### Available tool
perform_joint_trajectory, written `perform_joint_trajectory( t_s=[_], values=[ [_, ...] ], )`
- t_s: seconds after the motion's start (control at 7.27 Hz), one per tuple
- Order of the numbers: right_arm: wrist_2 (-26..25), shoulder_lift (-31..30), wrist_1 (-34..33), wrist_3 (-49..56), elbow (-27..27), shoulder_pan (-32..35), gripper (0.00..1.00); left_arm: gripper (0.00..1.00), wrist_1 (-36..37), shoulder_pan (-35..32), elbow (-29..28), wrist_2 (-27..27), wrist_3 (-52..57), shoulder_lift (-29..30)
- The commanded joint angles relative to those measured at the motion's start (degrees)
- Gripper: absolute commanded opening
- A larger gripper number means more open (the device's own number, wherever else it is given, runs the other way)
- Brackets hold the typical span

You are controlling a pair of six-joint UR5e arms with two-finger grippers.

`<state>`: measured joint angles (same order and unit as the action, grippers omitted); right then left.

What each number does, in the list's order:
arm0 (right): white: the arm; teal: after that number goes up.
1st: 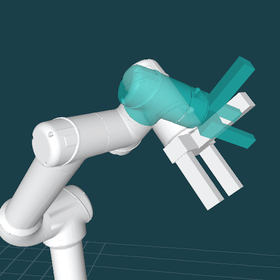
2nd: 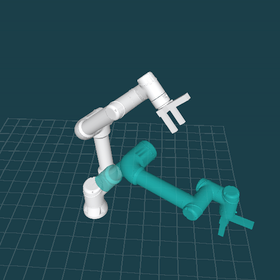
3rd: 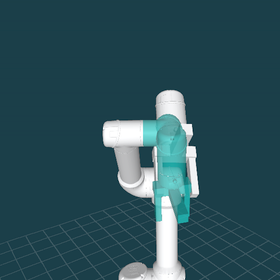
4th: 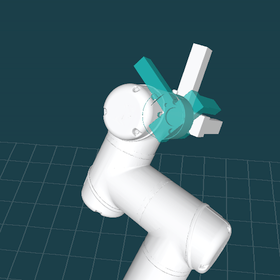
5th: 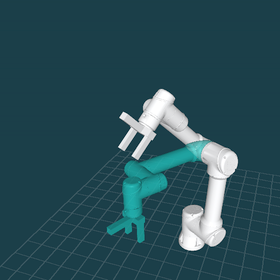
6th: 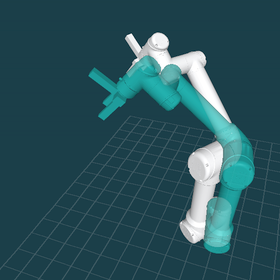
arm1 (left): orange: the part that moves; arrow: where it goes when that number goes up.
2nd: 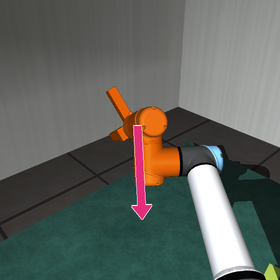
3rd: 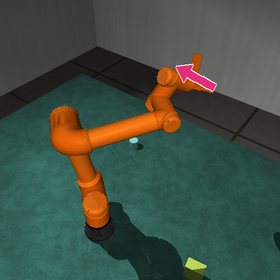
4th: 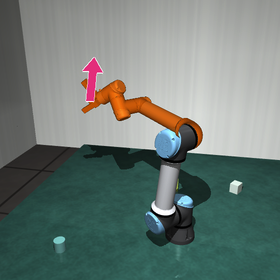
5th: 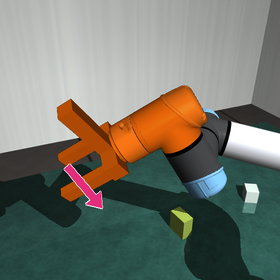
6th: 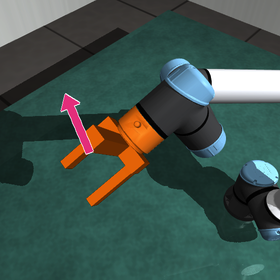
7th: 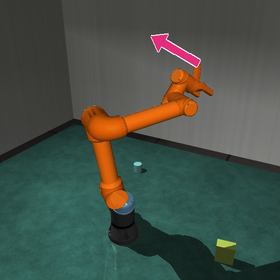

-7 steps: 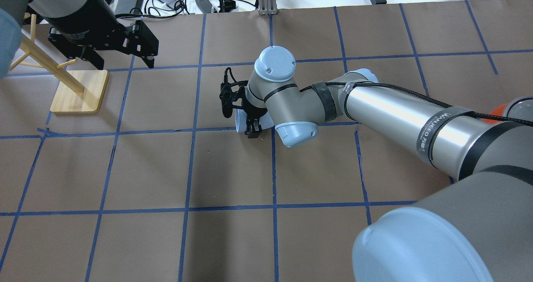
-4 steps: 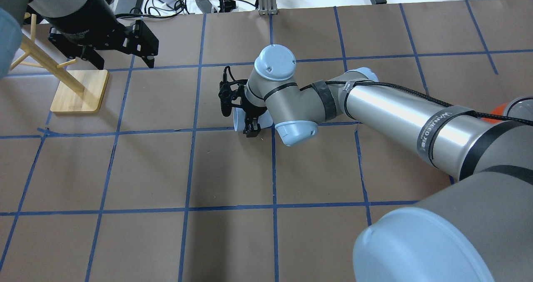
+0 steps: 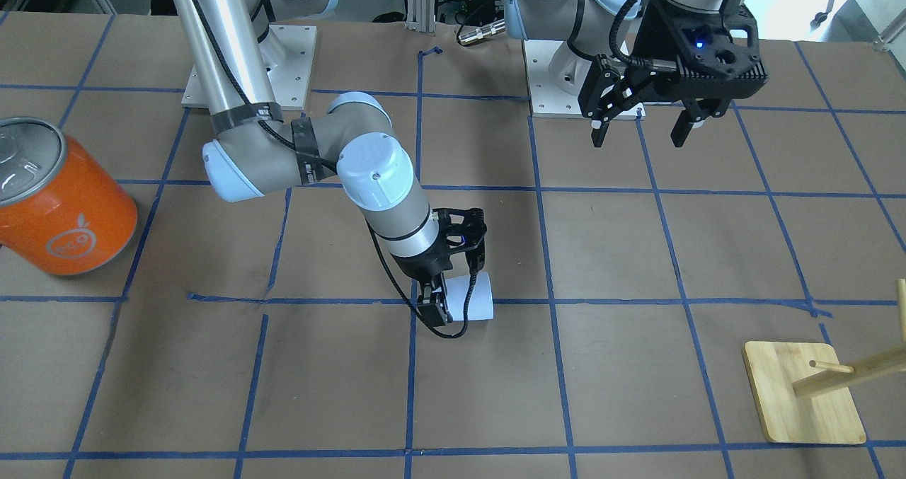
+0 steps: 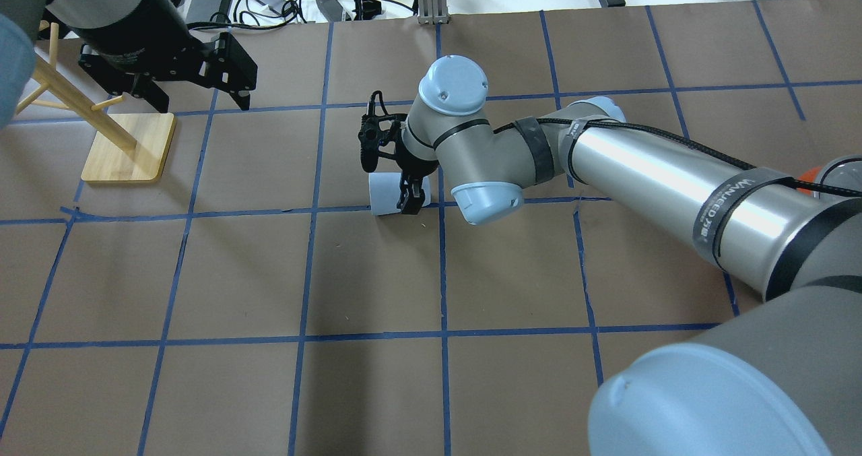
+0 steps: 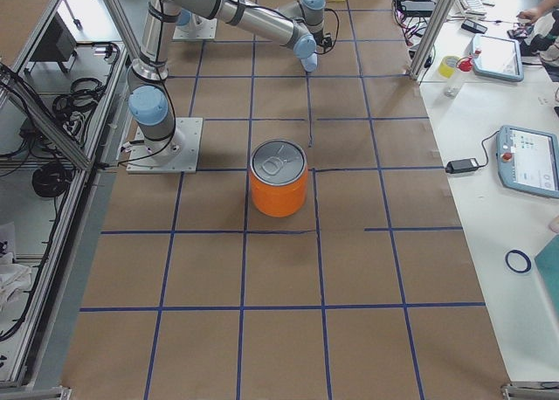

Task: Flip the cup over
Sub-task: 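Tip the white cup onto its side and release with the right gripper, then raise the right gripper away while the left gripper reaches to the lying cup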

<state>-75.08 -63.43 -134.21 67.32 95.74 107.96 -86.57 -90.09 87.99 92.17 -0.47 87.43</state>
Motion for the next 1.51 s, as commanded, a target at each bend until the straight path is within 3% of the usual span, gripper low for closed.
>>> perform_joint_trajectory(
  t_s=[0.0,0.28,0.55,0.83,0.96,1.1,1.38],
  values=[
    [-0.2,-9.7,12.1,-2.0,-0.1,-6.8,1.0,1.0,0.0,0.0,0.1,-0.1,0.0,0.0],
    [-0.3,-12.0,13.1,-3.0,0.1,-11.5,1.0,1.0,0.0,0.0,0.1,-0.3,-0.1,0.0],
    [-0.6,-12.3,12.1,-6.6,0.4,-11.5,1.0,1.0,0.1,-1.0,0.9,-0.8,-0.8,1.0],
    [-4.3,-13.2,12.8,-20.8,-0.4,-11.8,1.0,1.0,0.1,-1.5,4.0,-0.9,-0.6,1.2],
    [-7.2,-14.3,13.0,-23.5,-0.3,-11.6,1.0,1.0,2.2,-1.5,6.1,-2.5,-0.8,3.2],
    [-8.9,-14.4,13.3,-30.0,0.0,-11.5,1.0,1.0,8.5,-1.4,9.2,-10.3,-0.9,5.1],
    [-10.1,-14.4,14.9,-37.8,-0.2,-11.5,1.0,1.0,17.6,-1.1,13.4,-12.2,-2.0,9.4]
  ],
)
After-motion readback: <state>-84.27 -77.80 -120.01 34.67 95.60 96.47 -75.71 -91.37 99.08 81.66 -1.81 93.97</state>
